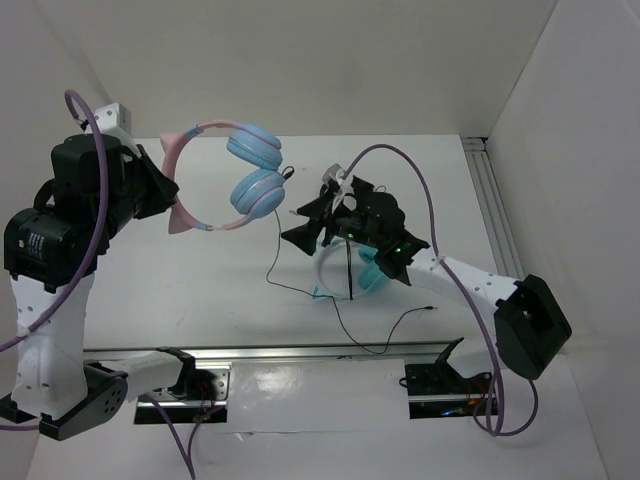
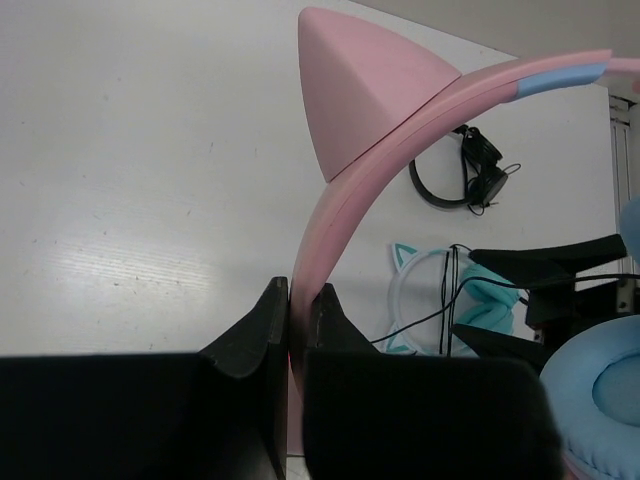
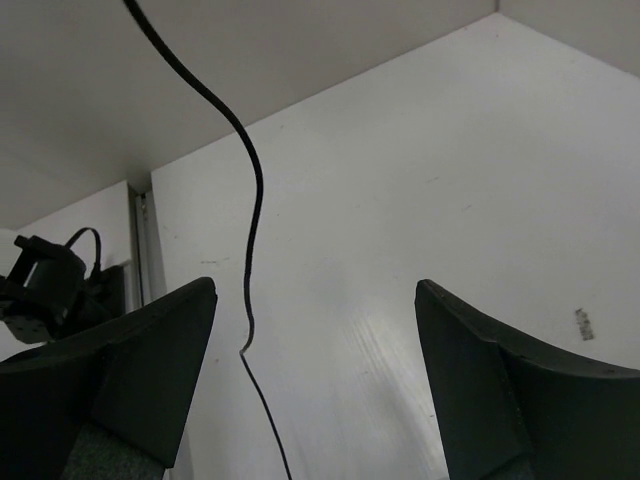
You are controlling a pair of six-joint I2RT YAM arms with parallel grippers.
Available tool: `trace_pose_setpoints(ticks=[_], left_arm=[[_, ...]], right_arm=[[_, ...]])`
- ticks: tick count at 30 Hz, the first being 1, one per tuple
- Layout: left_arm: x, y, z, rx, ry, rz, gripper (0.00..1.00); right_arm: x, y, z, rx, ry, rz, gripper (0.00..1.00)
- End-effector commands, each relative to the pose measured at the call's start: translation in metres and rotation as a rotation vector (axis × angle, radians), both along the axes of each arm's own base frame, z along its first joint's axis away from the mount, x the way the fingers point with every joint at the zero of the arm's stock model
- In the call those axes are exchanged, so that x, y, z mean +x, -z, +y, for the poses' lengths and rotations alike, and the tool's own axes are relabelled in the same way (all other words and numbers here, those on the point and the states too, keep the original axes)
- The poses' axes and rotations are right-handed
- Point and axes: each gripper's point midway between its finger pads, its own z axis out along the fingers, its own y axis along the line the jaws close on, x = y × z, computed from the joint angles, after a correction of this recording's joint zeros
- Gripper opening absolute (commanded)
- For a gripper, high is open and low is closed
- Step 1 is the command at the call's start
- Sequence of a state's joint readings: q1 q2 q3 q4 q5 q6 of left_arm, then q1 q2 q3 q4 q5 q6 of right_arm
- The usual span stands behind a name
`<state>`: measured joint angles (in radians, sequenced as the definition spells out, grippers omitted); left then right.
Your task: Wrap the headphones
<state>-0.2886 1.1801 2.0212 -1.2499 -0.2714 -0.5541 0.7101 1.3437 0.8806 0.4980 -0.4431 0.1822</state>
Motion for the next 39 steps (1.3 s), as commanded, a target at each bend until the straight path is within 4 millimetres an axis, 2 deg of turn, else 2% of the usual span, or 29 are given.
trace_pose_setpoints(ticks=[1,3,4,9,14,16,17,18,19,22,23,24,26,28,29,31,32,33,34,35,37,38,39], left_arm=[[0.006,-0.031,-0.010,-0.090,0.024,-0.132,0.00],[0.006,-0.031,-0.013,-0.095,0.037,-0.130,0.00],[0.005,-0.031,-0.015,-0.108,0.045,-0.128,0.00],[0.007,-0.027,-0.018,-0.111,0.054,-0.122,0.00],[0.006,-0.021,-0.019,-0.122,0.059,-0.118,0.00],[0.010,-0.014,-0.020,-0.118,0.058,-0.100,0.00],[0.008,-0.016,-0.020,-0.128,0.055,-0.108,0.00],[0.011,-0.010,-0.023,-0.128,0.063,-0.093,0.00],[0.011,-0.006,-0.023,-0.126,0.062,-0.084,0.00],[0.014,-0.003,-0.026,-0.140,0.066,-0.084,0.00],[0.015,0.002,-0.026,-0.137,0.066,-0.072,0.00],[0.016,0.000,-0.026,-0.139,0.066,-0.081,0.00],[0.017,0.003,-0.026,-0.137,0.066,-0.072,0.00],[0.018,0.007,-0.025,-0.121,0.061,-0.065,0.00],[0.019,0.007,-0.021,-0.112,0.041,-0.069,0.00],[0.023,0.022,-0.014,-0.051,0.026,-0.036,0.00],[0.026,0.027,-0.009,-0.023,0.004,-0.031,0.00],[0.028,0.036,-0.006,0.018,0.011,-0.012,0.00],[0.028,0.043,-0.006,0.037,0.018,0.005,0.00],[0.030,0.056,-0.003,0.066,0.014,0.039,0.00],[0.030,0.071,0.000,0.113,0.022,0.076,0.00],[0.031,0.086,0.001,0.128,0.016,0.115,0.00],[0.031,0.093,0.006,0.149,-0.008,0.131,0.00]], right_arm=[[-0.005,-0.002,0.013,0.076,-0.083,0.007,0.87],[-0.003,0.008,0.017,0.080,-0.109,0.035,0.86],[-0.003,0.005,0.019,0.100,-0.121,0.037,0.82],[-0.002,0.005,0.023,0.147,-0.145,0.047,0.79],[0.002,0.003,0.020,0.165,-0.139,0.033,0.61],[0.002,0.003,0.021,0.175,-0.141,0.035,0.43],[0.001,-0.002,0.021,0.196,-0.146,0.042,0.36],[0.005,0.005,0.019,0.196,-0.136,0.065,0.23],[0.008,0.004,0.016,0.229,-0.132,0.084,0.18],[0.011,0.010,0.012,0.264,-0.179,0.128,0.18],[0.005,0.005,0.011,0.304,-0.207,0.137,0.18],[0.008,0.004,0.008,0.320,-0.209,0.139,0.16],[0.010,0.008,0.005,0.335,-0.214,0.163,0.00],[0.018,0.008,-0.002,0.341,-0.193,0.172,0.00],[0.016,0.014,-0.002,0.320,-0.184,0.214,0.00],[0.030,0.015,-0.015,0.277,-0.105,0.195,0.00],[0.029,0.000,-0.023,0.266,-0.061,0.155,0.00],[0.041,0.020,-0.030,0.136,0.034,0.178,0.00],[0.053,0.017,-0.036,0.092,0.177,0.156,0.00],[0.057,0.014,-0.043,0.039,0.252,0.133,0.00],[0.057,-0.003,-0.062,-0.073,0.370,0.087,0.00],[0.065,-0.008,-0.076,-0.100,0.470,0.074,0.00],[0.066,-0.029,-0.088,-0.093,0.526,0.047,0.00]])
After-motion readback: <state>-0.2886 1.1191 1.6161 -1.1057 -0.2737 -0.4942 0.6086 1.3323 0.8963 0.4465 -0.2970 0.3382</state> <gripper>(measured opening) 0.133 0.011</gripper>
